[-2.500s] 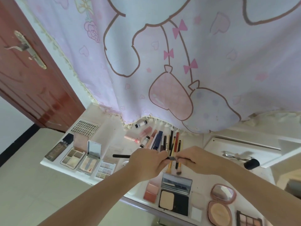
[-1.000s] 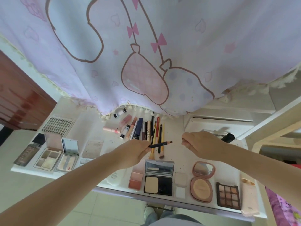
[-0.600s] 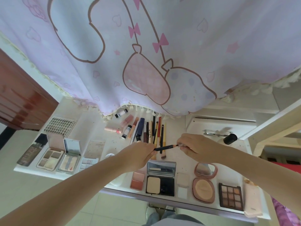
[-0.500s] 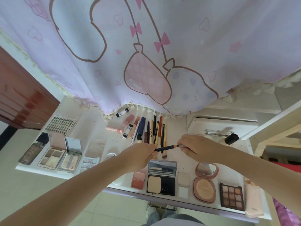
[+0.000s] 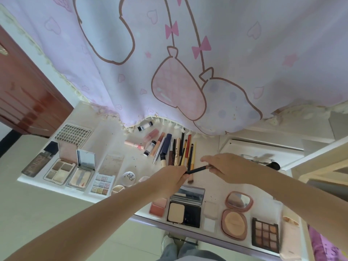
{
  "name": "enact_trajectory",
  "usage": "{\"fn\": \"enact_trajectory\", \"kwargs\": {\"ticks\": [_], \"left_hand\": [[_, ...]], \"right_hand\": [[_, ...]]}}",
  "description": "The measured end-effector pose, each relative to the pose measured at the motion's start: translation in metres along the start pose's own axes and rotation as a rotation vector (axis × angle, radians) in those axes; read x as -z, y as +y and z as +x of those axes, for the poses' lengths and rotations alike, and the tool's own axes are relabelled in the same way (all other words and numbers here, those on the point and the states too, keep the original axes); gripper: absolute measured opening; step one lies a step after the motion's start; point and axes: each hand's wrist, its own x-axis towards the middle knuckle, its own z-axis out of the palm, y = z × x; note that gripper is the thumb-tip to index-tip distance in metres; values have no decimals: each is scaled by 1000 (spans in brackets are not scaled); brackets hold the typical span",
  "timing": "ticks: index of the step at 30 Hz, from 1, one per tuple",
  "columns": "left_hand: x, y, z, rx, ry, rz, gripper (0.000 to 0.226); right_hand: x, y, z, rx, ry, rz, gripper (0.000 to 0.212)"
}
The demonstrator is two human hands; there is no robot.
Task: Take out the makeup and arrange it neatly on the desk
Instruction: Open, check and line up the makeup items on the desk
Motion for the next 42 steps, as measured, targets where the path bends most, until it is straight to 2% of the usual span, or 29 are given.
{"fn": "enact_trajectory", "kwargs": {"ticks": [4, 7, 9, 13, 18, 26, 35, 42], "left_hand": [[-5, -1, 32, 104, 4, -183, 23], [-6, -3, 60, 193, 0, -223, 22], [-4, -3, 77, 230, 8, -201, 23], [-8, -6, 105, 274, 62, -260, 29], [-22, -6, 130, 307, 81, -369, 27], [-53, -7, 138, 368, 25, -429, 15], [-48, -9, 125, 422, 97, -249, 18], [-34, -34, 91, 451, 158, -113, 10]], "right_hand": [[16, 21, 32, -14, -108, -360, 20], [22, 35, 58, 52, -156, -578, 25], [23, 42, 75, 50, -141, -634, 27], [17, 58, 95, -34, -102, -649, 30], [2, 75, 107, -118, -127, -606, 28], [-22, 81, 121, -78, -254, -632, 33], [-43, 85, 125, -197, -258, -569, 30], [-49, 83, 121, -214, -169, -464, 31]]}}
